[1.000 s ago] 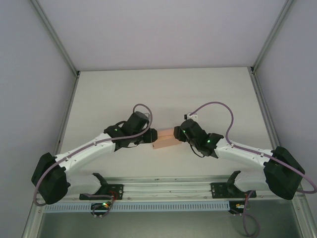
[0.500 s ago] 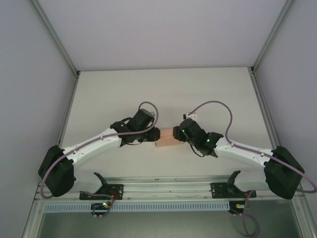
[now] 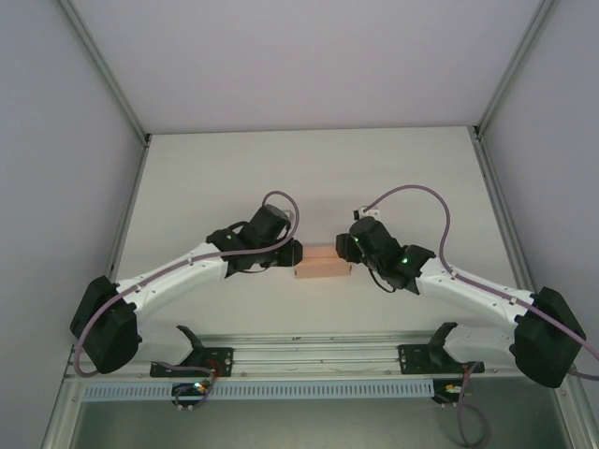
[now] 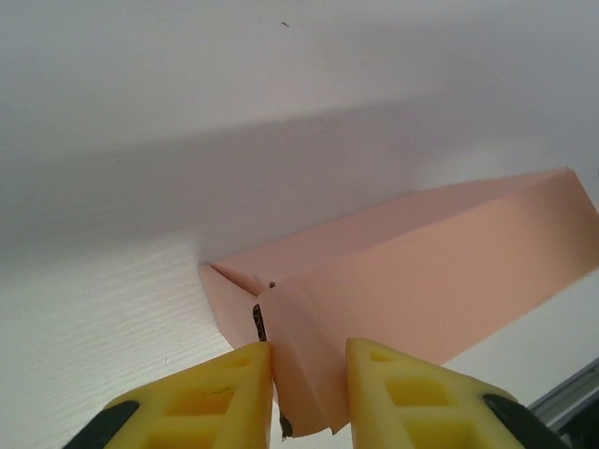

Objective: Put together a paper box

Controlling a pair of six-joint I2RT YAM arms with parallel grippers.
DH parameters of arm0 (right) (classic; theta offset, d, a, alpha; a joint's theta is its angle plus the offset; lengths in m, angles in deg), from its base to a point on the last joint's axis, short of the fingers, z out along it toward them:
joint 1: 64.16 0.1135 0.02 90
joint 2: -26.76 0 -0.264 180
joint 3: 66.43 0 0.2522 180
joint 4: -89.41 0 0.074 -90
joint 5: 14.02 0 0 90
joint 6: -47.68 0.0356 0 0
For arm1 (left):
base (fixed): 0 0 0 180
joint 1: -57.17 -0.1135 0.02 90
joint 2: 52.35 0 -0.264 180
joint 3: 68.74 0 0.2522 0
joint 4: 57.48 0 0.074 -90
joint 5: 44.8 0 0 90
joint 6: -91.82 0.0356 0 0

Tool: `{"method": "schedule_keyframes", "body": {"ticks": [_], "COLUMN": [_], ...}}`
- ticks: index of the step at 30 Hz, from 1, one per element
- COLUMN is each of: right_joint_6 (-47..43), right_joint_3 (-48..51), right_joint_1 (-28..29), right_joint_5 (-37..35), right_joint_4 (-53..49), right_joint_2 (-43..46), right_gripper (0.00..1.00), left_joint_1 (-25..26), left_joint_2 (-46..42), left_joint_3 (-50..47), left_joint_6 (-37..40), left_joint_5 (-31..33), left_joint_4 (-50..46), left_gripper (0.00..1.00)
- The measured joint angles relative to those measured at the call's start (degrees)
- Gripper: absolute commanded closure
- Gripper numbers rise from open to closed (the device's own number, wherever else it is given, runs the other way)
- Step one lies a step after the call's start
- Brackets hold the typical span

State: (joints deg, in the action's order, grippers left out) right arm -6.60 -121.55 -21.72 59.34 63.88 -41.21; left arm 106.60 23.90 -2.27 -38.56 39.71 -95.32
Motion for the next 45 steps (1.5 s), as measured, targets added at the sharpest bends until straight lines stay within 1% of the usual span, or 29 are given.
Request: {"method": "schedule_keyframes", "body": {"ticks": [2,7,14,19,24,25,27,30,32,37,39,41,44,45], "right_joint_6": [0.2,1.1,5.1,7.2,8.0,8.0,8.0,7.9,7.7,7.4,7.2,6.7,5.9,5.3], "right_joint_3": [0.0,1.1,5.6,8.3,10.0,10.1,10.3,10.3,10.3,10.3,10.3,10.3,10.4,10.6], "right_joint_1": [-0.1,-0.1,0.1,0.5,0.6,0.6,0.7,0.8,1.0,1.1,1.1,1.1,1.1,1.2], "right_joint_5": [1.0,3.9,5.4,5.0,4.6,4.5,4.4,4.2,3.8,3.5,3.3,3.3,3.4,3.5], "right_joint_4": [-0.2,-0.1,4.3,7.8,9.0,9.0,9.0,8.9,8.6,8.1,8.0,8.0,8.1,8.4], "right_joint_2": [-0.1,-1.6,0.0,1.3,2.8,3.1,3.3,3.4,3.6,3.9,3.9,3.9,4.1,4.2], "right_gripper": [0.57,0.58,0.59,0.59,0.59,0.6,0.6,0.6,0.6,0.6,0.6,0.61,0.61,0.61], "left_joint_1": [0.0,0.0,0.7,2.3,3.5,3.8,4.2,4.7,4.8,4.8,4.1,2.9,0.5,-0.6], "left_joint_2": [0.1,1.0,1.9,2.1,2.6,2.8,3.0,3.5,3.7,3.1,2.5,1.3,-1.4,-2.5], "left_joint_3": [0.1,0.4,0.8,-0.3,-0.9,-0.9,-0.8,-0.1,0.0,-0.1,-0.9,-2.5,-6.3,-7.9], "left_joint_6": [0.0,-0.2,-0.6,-1.8,-3.7,-4.0,-4.7,-6.0,-6.4,-6.3,-6.1,-5.9,-5.4,-5.2], "left_joint_5": [-0.3,-0.7,0.0,2.5,5.1,5.8,7.1,9.3,9.9,10.3,9.3,7.2,2.4,0.3], "left_joint_4": [0.0,0.2,0.2,1.0,2.3,2.4,2.3,1.0,0.8,0.2,0.8,2.5,6.5,8.3], "left_gripper": [0.79,0.84,0.85,0.84,0.85,0.85,0.75,0.69,0.59,0.61,0.6,0.6,0.58,0.62]}}
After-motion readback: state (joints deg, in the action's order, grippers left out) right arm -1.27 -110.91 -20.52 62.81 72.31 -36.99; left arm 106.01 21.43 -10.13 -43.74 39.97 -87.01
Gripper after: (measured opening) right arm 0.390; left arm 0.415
